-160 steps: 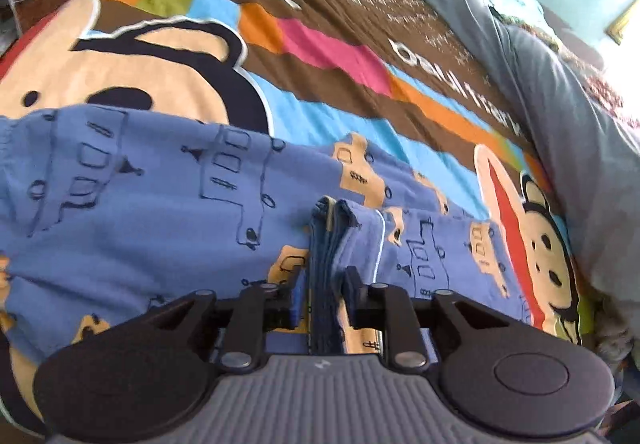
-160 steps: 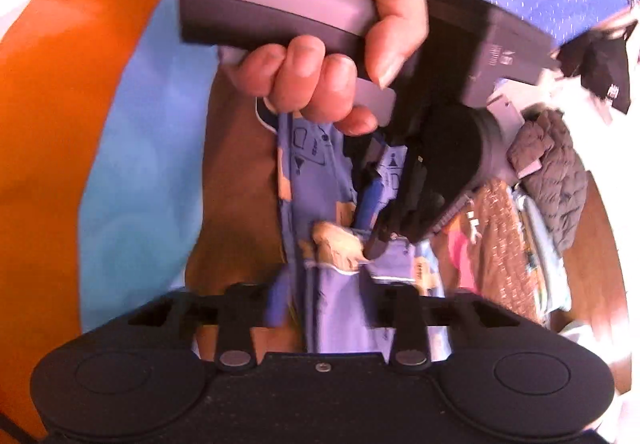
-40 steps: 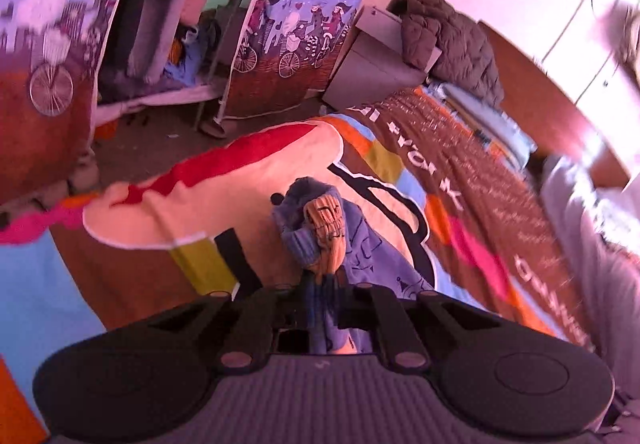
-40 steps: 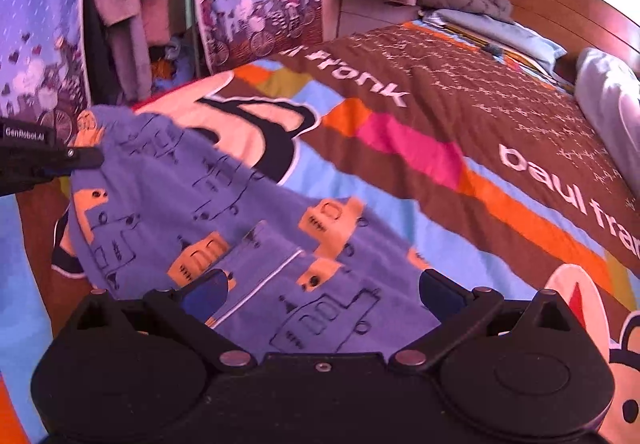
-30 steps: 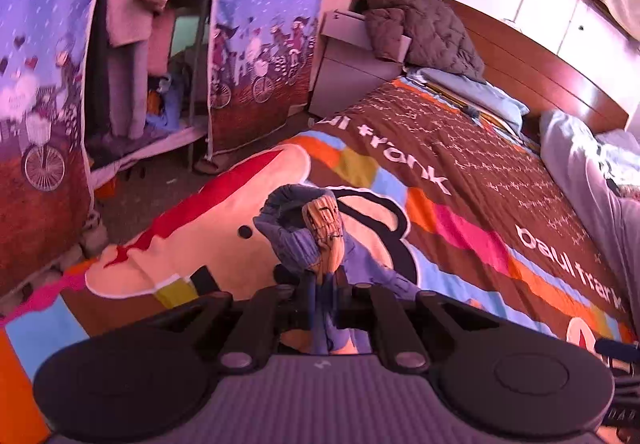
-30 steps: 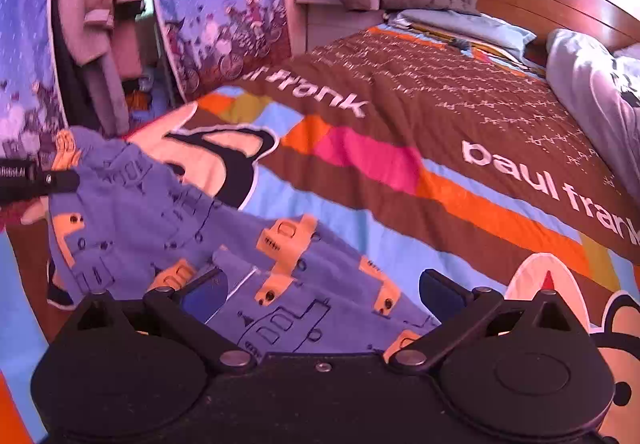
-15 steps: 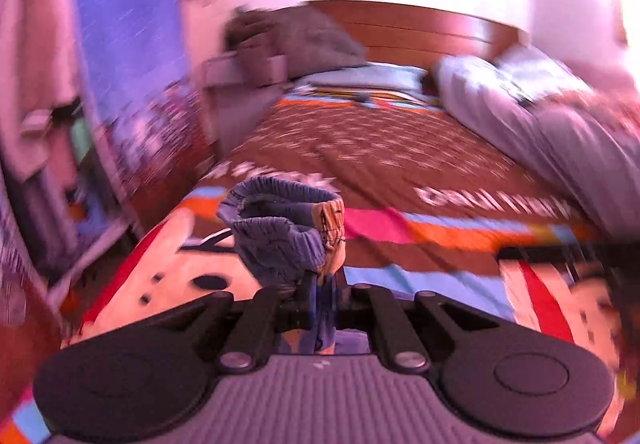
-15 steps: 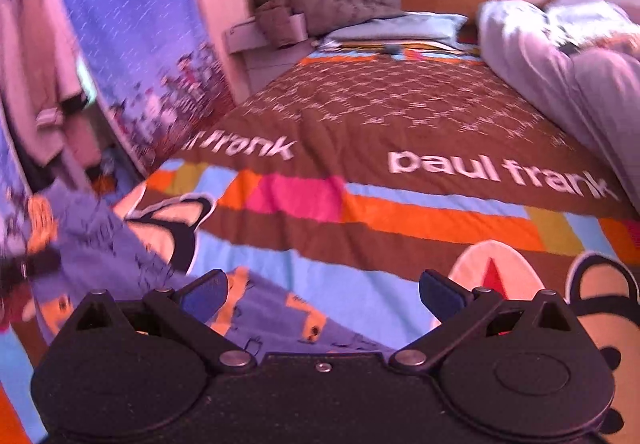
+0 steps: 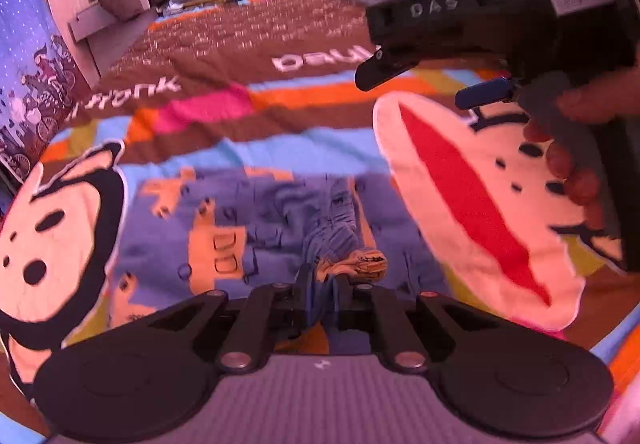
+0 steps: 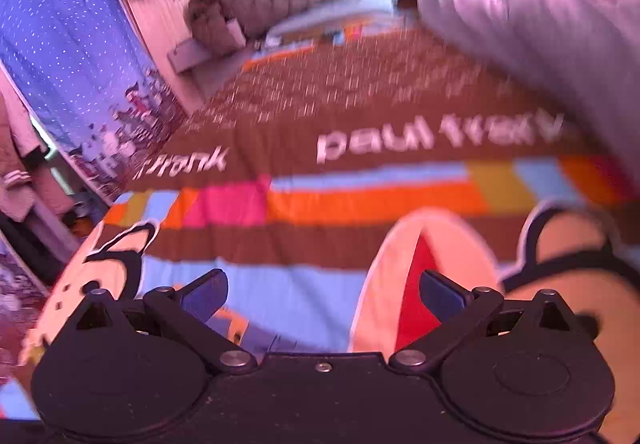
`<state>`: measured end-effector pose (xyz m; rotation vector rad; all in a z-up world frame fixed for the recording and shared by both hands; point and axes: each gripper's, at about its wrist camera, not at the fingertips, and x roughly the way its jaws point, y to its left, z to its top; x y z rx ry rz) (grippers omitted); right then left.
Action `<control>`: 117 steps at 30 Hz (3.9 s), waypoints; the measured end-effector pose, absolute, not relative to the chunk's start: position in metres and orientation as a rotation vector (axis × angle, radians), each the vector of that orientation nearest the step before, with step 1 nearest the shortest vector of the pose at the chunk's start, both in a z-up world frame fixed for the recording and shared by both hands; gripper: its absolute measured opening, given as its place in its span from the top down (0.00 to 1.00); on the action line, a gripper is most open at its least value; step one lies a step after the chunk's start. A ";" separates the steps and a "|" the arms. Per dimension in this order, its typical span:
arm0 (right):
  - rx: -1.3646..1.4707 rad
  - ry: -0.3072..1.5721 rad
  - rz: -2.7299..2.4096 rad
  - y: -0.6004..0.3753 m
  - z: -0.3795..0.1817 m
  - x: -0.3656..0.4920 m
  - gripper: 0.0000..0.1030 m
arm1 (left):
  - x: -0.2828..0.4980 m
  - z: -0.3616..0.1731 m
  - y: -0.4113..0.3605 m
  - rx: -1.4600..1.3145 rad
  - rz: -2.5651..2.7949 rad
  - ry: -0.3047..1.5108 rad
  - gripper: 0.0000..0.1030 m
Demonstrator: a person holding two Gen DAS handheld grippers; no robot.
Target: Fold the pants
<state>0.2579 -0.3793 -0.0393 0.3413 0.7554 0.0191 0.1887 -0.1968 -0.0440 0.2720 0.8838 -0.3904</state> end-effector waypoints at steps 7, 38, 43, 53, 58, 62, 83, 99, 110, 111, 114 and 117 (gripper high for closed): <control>0.417 0.876 0.187 -0.378 -0.061 0.262 0.07 | 0.177 -0.051 -0.179 0.275 -0.424 0.844 0.91; 0.358 0.840 0.212 -0.332 -0.035 0.249 0.89 | 0.159 -0.011 -0.177 0.261 -0.561 0.759 0.94; 0.327 0.859 0.167 -0.337 -0.035 0.241 0.88 | 0.158 -0.031 -0.192 0.300 -0.613 0.811 0.92; 0.213 0.960 0.040 -0.340 -0.069 0.246 0.49 | 0.149 -0.016 -0.105 0.003 -0.649 0.752 0.14; 0.189 0.894 0.072 -0.327 -0.060 0.245 0.32 | 0.161 -0.009 -0.057 -0.077 -0.459 0.691 0.10; 0.123 0.915 0.178 -0.298 -0.056 0.244 0.23 | 0.193 -0.031 -0.044 -0.184 -0.299 0.798 0.56; -0.085 0.803 0.387 -0.216 -0.047 0.255 0.62 | 0.167 -0.081 -0.020 -0.269 -0.344 0.832 0.79; 0.177 0.870 0.357 -0.221 -0.083 0.309 0.81 | 0.164 -0.081 -0.021 -0.275 -0.342 0.851 0.73; 0.023 0.990 0.336 -0.176 -0.094 0.309 0.64 | 0.161 -0.080 -0.025 -0.243 -0.329 0.840 0.74; 0.039 0.994 0.328 -0.177 -0.096 0.315 0.66 | 0.160 -0.079 -0.028 -0.215 -0.324 0.836 0.74; 0.069 0.978 0.328 -0.180 -0.099 0.326 0.66 | 0.159 -0.078 -0.038 -0.147 -0.314 0.835 0.74; 0.110 0.951 0.345 -0.188 -0.104 0.323 0.66 | 0.158 -0.077 -0.040 -0.136 -0.314 0.833 0.73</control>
